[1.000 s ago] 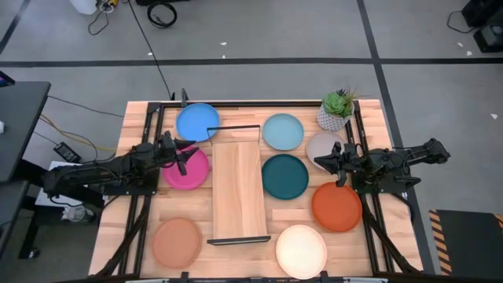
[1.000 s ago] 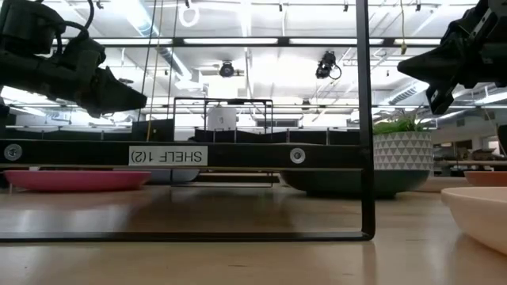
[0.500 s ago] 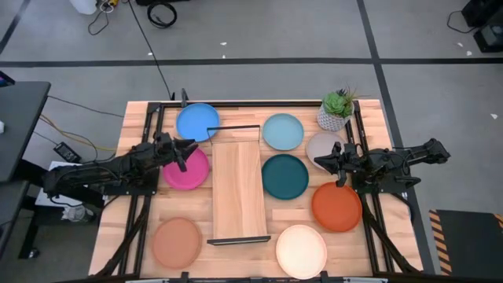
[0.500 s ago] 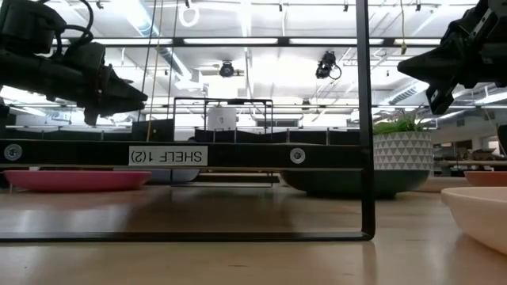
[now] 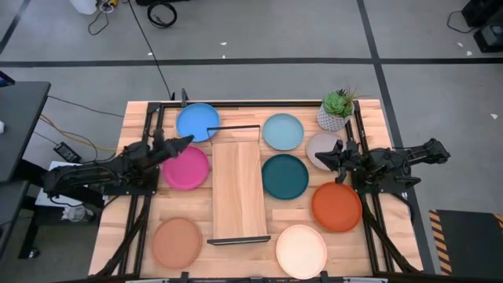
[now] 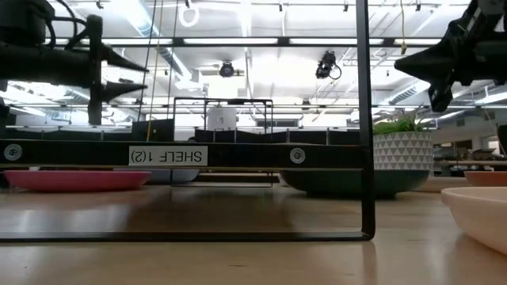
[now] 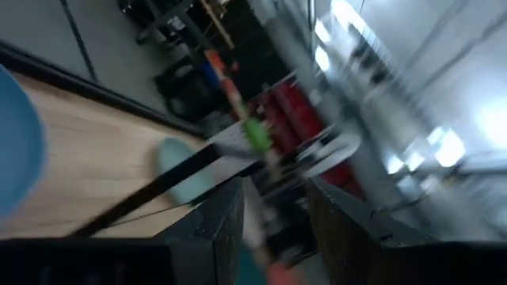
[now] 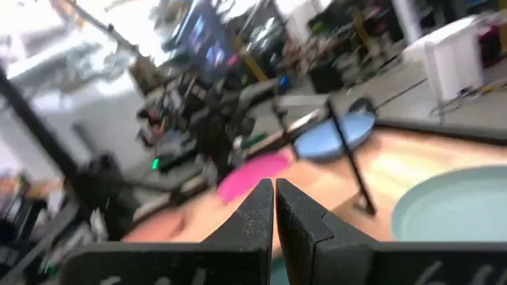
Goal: Place and stack plates onto a shelf
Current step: Put the dark blue plate on the shelf
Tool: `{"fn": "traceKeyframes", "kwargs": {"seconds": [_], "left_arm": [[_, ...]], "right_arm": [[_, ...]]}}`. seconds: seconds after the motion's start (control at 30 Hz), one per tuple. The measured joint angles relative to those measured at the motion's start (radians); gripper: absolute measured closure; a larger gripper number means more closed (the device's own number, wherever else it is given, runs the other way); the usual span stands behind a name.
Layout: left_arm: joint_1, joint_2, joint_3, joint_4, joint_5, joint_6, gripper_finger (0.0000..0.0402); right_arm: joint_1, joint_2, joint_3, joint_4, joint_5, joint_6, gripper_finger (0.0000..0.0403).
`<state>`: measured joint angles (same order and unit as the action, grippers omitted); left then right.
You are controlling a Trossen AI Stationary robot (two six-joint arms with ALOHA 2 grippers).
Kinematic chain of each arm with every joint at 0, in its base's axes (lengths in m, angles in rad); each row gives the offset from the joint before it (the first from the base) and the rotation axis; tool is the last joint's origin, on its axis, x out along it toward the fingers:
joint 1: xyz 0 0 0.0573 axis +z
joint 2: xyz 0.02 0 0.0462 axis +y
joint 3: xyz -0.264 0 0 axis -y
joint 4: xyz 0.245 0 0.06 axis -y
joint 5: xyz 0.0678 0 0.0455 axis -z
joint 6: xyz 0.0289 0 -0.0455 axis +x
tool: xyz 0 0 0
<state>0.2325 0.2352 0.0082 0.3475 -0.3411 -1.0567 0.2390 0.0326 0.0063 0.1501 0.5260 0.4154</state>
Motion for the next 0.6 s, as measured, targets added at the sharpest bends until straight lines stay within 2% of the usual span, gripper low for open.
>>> {"fn": "traceKeyframes", "kwargs": {"seconds": [0.17,0.27,0.43,0.53,0.6], "left_arm": [[0.000,0.000,0.000,0.106,-0.095,-0.047,0.0255],[0.000,0.000,0.000,0.161,-0.160,-0.048,0.0255],[0.000,0.000,0.000,0.176,-0.199,-0.059,0.0255],[0.000,0.000,0.000,0.179,-0.234,-0.063,0.0255],[0.000,0.000,0.000,0.180,-0.253,-0.060,0.0255]], "right_arm": [[0.000,0.000,0.000,0.134,0.114,-0.004,0.0380],[-0.002,0.000,0.000,0.212,0.112,-0.034,0.0380],[-0.004,0.000,0.000,0.342,0.123,-0.016,0.0380],[-0.012,0.000,0.000,0.354,0.215,-0.029,0.0380],[-0.017,0.000,0.000,0.367,0.267,0.017,0.0380]]}}
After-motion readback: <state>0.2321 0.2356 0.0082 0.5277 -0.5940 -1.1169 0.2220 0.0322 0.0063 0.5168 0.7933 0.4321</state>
